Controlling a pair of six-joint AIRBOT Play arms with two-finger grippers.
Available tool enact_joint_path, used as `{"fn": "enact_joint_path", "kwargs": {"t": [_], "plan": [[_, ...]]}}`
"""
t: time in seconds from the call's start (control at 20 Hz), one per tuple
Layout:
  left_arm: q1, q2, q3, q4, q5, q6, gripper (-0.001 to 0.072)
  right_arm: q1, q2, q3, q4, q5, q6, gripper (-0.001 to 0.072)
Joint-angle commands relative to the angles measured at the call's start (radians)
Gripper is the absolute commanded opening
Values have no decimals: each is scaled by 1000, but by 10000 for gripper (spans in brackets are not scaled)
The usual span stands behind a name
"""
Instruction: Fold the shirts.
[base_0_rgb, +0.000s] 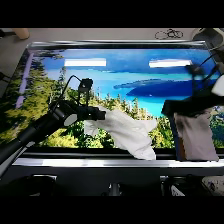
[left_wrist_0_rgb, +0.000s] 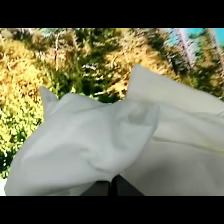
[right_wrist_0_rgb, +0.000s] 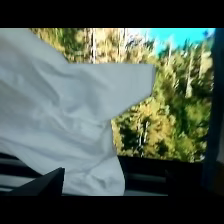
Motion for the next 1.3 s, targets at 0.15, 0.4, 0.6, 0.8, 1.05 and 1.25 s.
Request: {"fn": "enact_joint_path", "kwargs": {"t": [0.15, 0.4, 0.6, 0.8, 1.05, 1.25], "plan": [[-6, -15, -19, 8, -138, 70, 25, 1, -29, -523, 124, -113, -79, 681], [-6, -15, -19, 8, -137, 70, 25, 1, -35, -649, 461, -405, -180, 682], [-5, -15, -19, 8, -138, 70, 26, 1, -103, -650, 556, -518, -190, 19], [1, 51, 98, 88, -248, 181, 24, -2, -18, -391, 491, -309, -347, 17], [-5, 319, 595, 194, -210, 198, 24, -2, 253, 370, 324, -382, -346, 18], [-66, 477, 747, 193, -105, 198, 24, -2, 360, 607, 309, -465, -217, 19]]}}
